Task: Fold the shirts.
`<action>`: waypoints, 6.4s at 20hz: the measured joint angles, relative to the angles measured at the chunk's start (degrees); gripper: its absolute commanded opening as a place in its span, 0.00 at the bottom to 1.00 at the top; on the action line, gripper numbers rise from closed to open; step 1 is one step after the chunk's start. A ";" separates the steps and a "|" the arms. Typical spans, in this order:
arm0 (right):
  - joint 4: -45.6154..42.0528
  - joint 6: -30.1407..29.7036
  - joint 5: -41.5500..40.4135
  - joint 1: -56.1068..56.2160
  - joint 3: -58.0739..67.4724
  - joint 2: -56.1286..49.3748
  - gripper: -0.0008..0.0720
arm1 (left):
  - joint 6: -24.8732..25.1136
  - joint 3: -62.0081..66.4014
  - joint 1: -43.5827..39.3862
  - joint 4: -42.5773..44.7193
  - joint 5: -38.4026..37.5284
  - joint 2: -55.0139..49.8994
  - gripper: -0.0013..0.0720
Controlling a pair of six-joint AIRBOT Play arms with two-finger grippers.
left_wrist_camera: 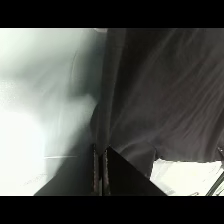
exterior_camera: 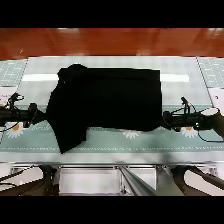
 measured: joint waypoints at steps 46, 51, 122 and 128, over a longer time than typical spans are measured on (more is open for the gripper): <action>-16.83 10.80 12.26 0.22 40.30 21.55 0.05 | -13.81 32.74 -25.94 14.80 16.85 20.31 0.06; -7.91 5.44 1.03 0.26 42.60 -1.62 0.05 | -13.60 36.50 -28.22 12.41 26.40 -2.21 0.06; -0.02 1.01 11.85 -17.79 -4.87 22.27 0.57 | -6.05 -20.00 -13.53 1.81 8.61 12.39 0.06; -21.51 9.81 19.12 -22.64 -5.49 21.84 0.58 | -4.94 -17.57 -14.64 1.79 6.14 12.22 0.06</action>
